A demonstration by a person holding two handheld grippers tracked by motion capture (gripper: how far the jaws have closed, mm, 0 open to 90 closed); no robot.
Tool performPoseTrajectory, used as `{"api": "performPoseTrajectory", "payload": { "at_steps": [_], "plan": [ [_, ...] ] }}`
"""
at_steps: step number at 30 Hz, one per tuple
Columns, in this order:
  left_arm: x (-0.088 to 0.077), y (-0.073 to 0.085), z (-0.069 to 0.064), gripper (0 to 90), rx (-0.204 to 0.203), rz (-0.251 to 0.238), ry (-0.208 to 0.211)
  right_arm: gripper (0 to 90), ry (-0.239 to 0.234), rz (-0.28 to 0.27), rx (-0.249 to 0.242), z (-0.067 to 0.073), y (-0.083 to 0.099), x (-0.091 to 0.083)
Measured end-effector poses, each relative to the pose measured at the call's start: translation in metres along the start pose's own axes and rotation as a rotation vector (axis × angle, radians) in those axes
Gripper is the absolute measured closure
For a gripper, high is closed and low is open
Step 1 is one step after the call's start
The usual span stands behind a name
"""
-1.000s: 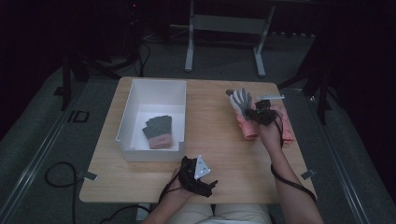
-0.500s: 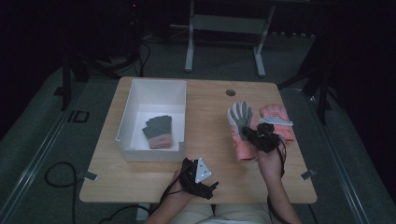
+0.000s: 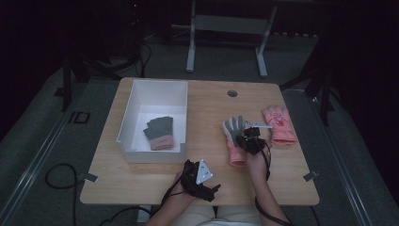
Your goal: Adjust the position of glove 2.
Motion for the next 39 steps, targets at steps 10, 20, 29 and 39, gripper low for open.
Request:
{"api": "performPoseTrajectory", "payload": {
  "at_steps": [10, 20, 29, 39],
  "plan": [
    [0.0, 0.001, -0.001, 2.4, 0.003, 0.002, 0.007, 83.2, 0.012, 0.008, -0.014, -0.002, 0.001, 0.02],
    [-0.001, 0.001, 0.0, 2.4, 0.008, -0.003, 0.016, 74.3, -0.019, -0.003, -0.059, -0.003, -0.011, 0.01],
    [0.0, 0.001, 0.0, 2.4, 0.01, -0.014, 0.021, 67.6, -0.06, -0.079, -0.124, -0.02, -0.022, -0.033],
    [-0.001, 0.001, 0.0, 2.3, 0.003, -0.018, 0.027, 66.7, 0.05, -0.118, -0.122, -0.1, -0.029, -0.064]
  ]
}}
Point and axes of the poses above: each handheld gripper's, and its own axes: x roughly forward along the jaws, y roughly out of its underside, z roughly to its left, the point moved 5 cm from there along x, roughly forward along the jaws, and after that the axes turned 12 degrees about z, right-handed, at the moved point
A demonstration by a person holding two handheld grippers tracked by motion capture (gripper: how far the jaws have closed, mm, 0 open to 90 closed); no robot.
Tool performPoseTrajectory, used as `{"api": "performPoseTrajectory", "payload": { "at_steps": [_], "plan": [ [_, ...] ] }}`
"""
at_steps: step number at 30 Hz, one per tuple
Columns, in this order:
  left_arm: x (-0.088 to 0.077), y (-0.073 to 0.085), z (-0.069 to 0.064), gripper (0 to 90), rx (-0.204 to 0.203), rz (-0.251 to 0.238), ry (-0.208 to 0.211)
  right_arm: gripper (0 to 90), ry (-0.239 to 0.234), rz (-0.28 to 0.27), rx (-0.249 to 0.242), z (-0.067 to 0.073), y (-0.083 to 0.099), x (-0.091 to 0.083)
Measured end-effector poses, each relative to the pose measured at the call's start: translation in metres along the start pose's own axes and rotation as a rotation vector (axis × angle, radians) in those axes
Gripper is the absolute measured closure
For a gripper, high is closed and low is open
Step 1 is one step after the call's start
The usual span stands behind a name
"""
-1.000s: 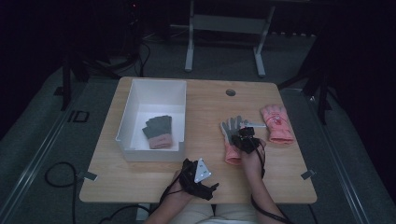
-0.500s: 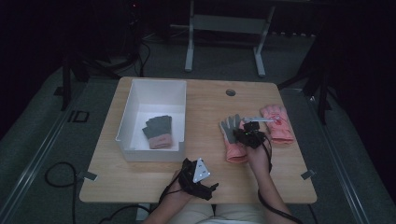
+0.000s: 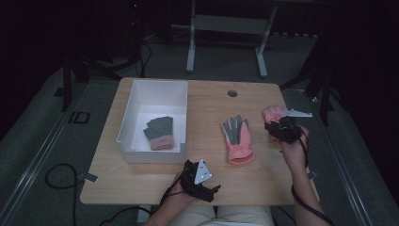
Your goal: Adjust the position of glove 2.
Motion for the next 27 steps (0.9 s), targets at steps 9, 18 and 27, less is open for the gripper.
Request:
{"api": "performPoseTrajectory", "payload": {
  "at_steps": [9, 18, 27],
  "plan": [
    [0.001, 0.0, -0.001, 2.3, 0.005, 0.006, -0.007, 62.3, 0.029, 0.018, 0.027, -0.067, -0.014, 0.013],
    [0.002, 0.001, 0.0, 2.3, 0.007, 0.004, -0.008, 52.9, 0.053, 0.108, 0.072, -0.096, -0.013, 0.049],
    [0.0, 0.001, 0.001, 2.3, -0.004, -0.005, -0.016, 55.3, 0.105, 0.16, 0.052, -0.101, 0.0, 0.082]
  ]
}}
Point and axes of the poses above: each handheld gripper's, and its own axes: x roughly forward along the jaws, y roughly out of its underside, z roughly to its left, the point moved 5 cm from there along x, roughly forward along the jaws, and after that the axes turned 12 degrees about z, right-handed, at the moved point
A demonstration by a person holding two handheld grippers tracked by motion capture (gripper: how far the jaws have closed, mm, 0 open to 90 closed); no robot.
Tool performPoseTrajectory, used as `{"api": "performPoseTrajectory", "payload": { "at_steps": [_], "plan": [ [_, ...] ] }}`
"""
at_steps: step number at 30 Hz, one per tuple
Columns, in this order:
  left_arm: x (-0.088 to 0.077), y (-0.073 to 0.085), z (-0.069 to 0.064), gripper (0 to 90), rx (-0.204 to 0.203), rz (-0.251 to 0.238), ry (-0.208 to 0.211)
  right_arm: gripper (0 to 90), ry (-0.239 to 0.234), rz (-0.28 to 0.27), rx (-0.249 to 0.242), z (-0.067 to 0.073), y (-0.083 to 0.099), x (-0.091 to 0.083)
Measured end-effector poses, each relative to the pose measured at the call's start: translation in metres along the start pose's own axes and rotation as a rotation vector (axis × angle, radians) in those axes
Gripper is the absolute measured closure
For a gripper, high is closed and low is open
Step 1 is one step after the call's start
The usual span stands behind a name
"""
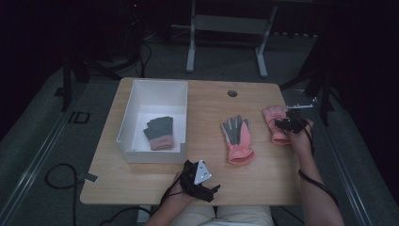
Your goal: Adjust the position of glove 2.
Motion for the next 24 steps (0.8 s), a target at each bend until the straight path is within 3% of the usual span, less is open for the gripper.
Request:
{"api": "performPoseTrajectory", "payload": {
  "at_steps": [12, 21, 24],
  "plan": [
    [0.002, 0.0, 0.002, 2.3, 0.0, 0.006, -0.004, 82.8, 0.036, -0.011, 0.015, 0.004, -0.001, 0.003],
    [0.001, 0.0, 0.003, 2.3, 0.002, 0.004, -0.016, 86.7, -0.001, -0.021, 0.03, 0.004, 0.0, -0.019],
    [0.001, 0.0, 0.005, 2.3, -0.006, 0.003, -0.018, 87.0, -0.015, -0.057, 0.04, 0.012, 0.005, -0.045]
  ]
}}
Point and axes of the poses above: each handheld gripper's, and its own axes: x roughly forward along the jaws, y roughly out of its underside, z roughly to its left, the point moved 5 cm from there along x, roughly forward along the jaws, and after that the axes turned 12 degrees about z, right-handed, at the moved point
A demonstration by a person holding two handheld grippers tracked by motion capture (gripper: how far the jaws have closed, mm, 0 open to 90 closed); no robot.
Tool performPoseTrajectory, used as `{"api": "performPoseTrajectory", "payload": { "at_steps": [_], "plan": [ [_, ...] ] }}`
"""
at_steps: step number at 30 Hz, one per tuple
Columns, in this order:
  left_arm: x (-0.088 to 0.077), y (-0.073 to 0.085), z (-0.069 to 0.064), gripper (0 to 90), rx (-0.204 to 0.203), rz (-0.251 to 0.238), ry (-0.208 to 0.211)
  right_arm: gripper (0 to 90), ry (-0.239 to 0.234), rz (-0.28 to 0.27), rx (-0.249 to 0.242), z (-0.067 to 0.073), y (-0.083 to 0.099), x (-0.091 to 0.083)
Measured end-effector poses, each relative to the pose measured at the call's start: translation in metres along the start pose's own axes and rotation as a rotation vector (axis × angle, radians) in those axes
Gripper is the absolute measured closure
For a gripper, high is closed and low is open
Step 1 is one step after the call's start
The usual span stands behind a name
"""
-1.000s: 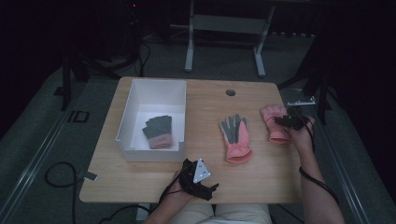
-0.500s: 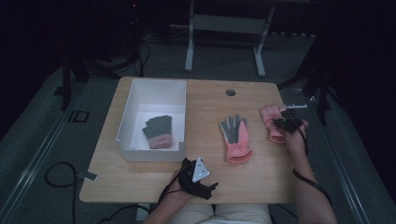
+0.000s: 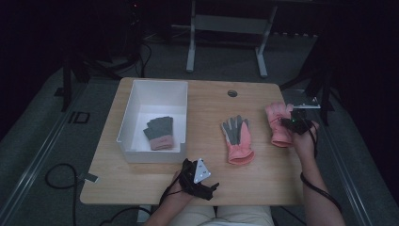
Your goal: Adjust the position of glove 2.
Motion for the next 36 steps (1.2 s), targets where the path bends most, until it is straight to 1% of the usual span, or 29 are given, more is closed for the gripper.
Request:
{"api": "performPoseTrajectory", "payload": {
  "at_steps": [1, 2, 3, 4, 5, 6, 8, 9, 10, 12, 17, 19, 22, 23, 26, 27, 30, 34, 36],
  "plan": [
    [0.0, 0.0, 0.0, 2.3, 0.0, 0.001, 0.0, 87.0, -0.004, -0.006, 0.005, 0.002, 0.001, -0.005],
    [0.0, 0.0, 0.0, 2.3, 0.0, 0.001, 0.0, 87.0, -0.004, -0.006, 0.005, 0.002, 0.001, -0.005],
    [0.0, 0.0, -0.001, 2.3, 0.004, 0.0, 0.002, 87.0, -0.004, -0.028, 0.006, 0.007, 0.004, -0.018],
    [0.0, -0.001, -0.001, 2.3, 0.008, 0.0, 0.001, 87.0, -0.005, -0.037, 0.001, 0.01, 0.006, -0.024],
    [0.0, -0.001, -0.001, 2.3, 0.008, 0.0, 0.001, 87.0, -0.005, -0.037, 0.001, 0.01, 0.006, -0.024],
    [0.0, -0.001, -0.002, 2.3, 0.009, -0.004, -0.004, 87.0, -0.017, -0.043, -0.002, 0.016, 0.012, -0.034],
    [-0.001, -0.001, -0.002, 2.3, 0.009, -0.007, -0.011, 86.9, -0.019, -0.041, -0.011, 0.018, 0.014, -0.036],
    [-0.001, -0.001, -0.001, 2.3, 0.005, -0.01, -0.005, 86.9, -0.011, -0.04, -0.019, 0.021, 0.017, -0.04],
    [-0.001, -0.001, -0.001, 2.3, 0.002, -0.011, -0.005, 87.0, -0.014, -0.029, -0.03, 0.027, 0.023, -0.049],
    [-0.001, -0.001, -0.001, 2.3, 0.002, -0.01, -0.006, 87.0, -0.005, -0.039, -0.035, 0.033, 0.029, -0.061],
    [-0.001, -0.001, -0.002, 2.3, 0.009, -0.009, -0.006, 87.0, 0.004, -0.064, -0.025, 0.047, 0.041, -0.084],
    [-0.001, -0.001, -0.002, 2.3, 0.009, -0.009, -0.008, 87.0, 0.021, -0.058, -0.025, 0.052, 0.047, -0.09],
    [-0.002, -0.001, -0.002, 2.3, 0.007, -0.011, -0.008, 87.0, 0.022, -0.059, -0.02, 0.053, 0.049, -0.092],
    [-0.002, -0.001, -0.002, 2.3, 0.007, -0.011, -0.007, 87.0, 0.01, -0.048, -0.008, 0.056, 0.055, -0.093],
    [-0.001, -0.001, -0.003, 2.3, 0.011, -0.01, -0.003, 87.0, 0.014, -0.048, -0.018, 0.06, 0.06, -0.093],
    [-0.001, -0.001, -0.003, 2.3, 0.013, -0.011, -0.003, 86.9, 0.016, -0.046, -0.03, 0.061, 0.062, -0.091],
    [-0.001, -0.001, -0.003, 2.3, 0.016, -0.005, -0.003, 86.9, 0.002, -0.032, -0.027, 0.064, 0.063, -0.084],
    [-0.001, -0.001, -0.003, 2.3, 0.012, -0.006, -0.001, 87.0, -0.006, -0.012, -0.017, 0.068, 0.063, -0.069],
    [-0.001, -0.001, -0.003, 2.3, 0.011, -0.006, -0.003, 87.0, -0.012, -0.005, -0.019, 0.07, 0.062, -0.061]
  ]
}}
Point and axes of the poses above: each handheld gripper's, and its own axes: x roughly forward along the jaws, y roughly out of its underside, z roughly to its left, the point moved 5 cm from there along x, roughly forward along the jaws, and after that the axes turned 12 degrees about z, right-handed, at the moved point
